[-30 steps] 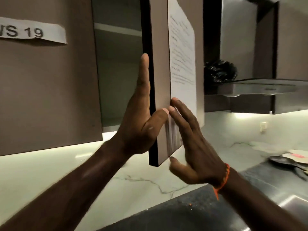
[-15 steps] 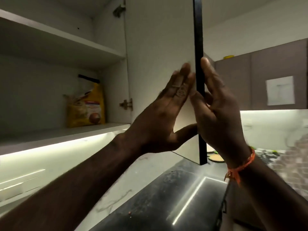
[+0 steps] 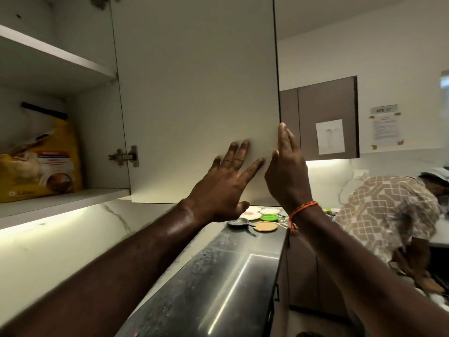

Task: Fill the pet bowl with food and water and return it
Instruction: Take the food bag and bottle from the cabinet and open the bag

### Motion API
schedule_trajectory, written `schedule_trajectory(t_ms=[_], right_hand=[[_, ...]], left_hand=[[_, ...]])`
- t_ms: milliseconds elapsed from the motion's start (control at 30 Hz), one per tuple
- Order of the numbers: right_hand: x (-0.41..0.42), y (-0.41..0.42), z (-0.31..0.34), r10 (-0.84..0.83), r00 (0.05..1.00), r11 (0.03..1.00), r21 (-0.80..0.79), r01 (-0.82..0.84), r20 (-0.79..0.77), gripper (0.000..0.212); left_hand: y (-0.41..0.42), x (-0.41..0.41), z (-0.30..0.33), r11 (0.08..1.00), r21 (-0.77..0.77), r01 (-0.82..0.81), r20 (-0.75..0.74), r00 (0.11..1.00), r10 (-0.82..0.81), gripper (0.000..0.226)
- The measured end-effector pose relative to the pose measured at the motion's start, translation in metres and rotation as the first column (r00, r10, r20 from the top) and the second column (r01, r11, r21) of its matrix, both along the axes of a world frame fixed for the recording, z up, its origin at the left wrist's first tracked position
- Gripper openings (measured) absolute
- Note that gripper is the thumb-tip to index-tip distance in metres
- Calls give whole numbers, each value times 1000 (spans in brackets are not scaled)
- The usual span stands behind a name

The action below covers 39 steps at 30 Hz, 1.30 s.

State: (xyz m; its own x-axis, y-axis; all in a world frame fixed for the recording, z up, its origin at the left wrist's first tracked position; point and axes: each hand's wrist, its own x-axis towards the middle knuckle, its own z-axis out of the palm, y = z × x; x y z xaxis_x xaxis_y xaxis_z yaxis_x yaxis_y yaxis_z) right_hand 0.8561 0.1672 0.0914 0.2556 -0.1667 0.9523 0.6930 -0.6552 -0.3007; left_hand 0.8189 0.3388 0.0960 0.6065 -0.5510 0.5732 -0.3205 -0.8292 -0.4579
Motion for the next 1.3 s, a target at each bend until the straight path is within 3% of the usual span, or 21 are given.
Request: schedule_trajectory(t_ms=[333, 467, 567, 667, 767, 867, 1033, 1200, 1300], right_hand=[[9, 11, -8, -157, 983, 987, -56, 152, -98, 79], [-20, 33, -6, -250, 965, 968, -62, 245, -79, 91], [-52, 66, -2, -176, 984, 983, -57, 175, -18, 88], [-82, 108, 1, 10, 997, 999, -50, -7, 73, 78], [-104, 149, 2, 208, 972, 977, -74, -200, 111, 67], [-117, 187, 0, 465, 881, 884, -103, -456, 87, 56], [-134, 250, -14, 668, 742, 742, -135, -657, 55, 50], [-168, 321, -24, 805, 592, 588, -177, -789, 36, 60], [-194, 368, -26, 855, 514, 476, -290, -831, -70, 82]], left_hand=[[6, 12, -2, 999, 37, -29, 16, 999, 28, 102], [24, -6, 2, 995, -39, -94, 113, 989, 97, 100], [50, -32, 10, 968, -194, -156, 219, 955, 198, 97], [81, -65, 22, 931, -270, -247, 284, 903, 322, 98], [117, -102, 30, 867, -321, -382, 292, 830, 474, 99], [157, -144, 33, 807, -350, -475, 352, 732, 584, 96], [220, -217, 38, 667, -356, -655, 394, 542, 743, 99], [265, -284, 40, 453, -405, -794, 375, 308, 875, 103], [287, -322, 38, 339, -435, -834, 350, 191, 917, 108]])
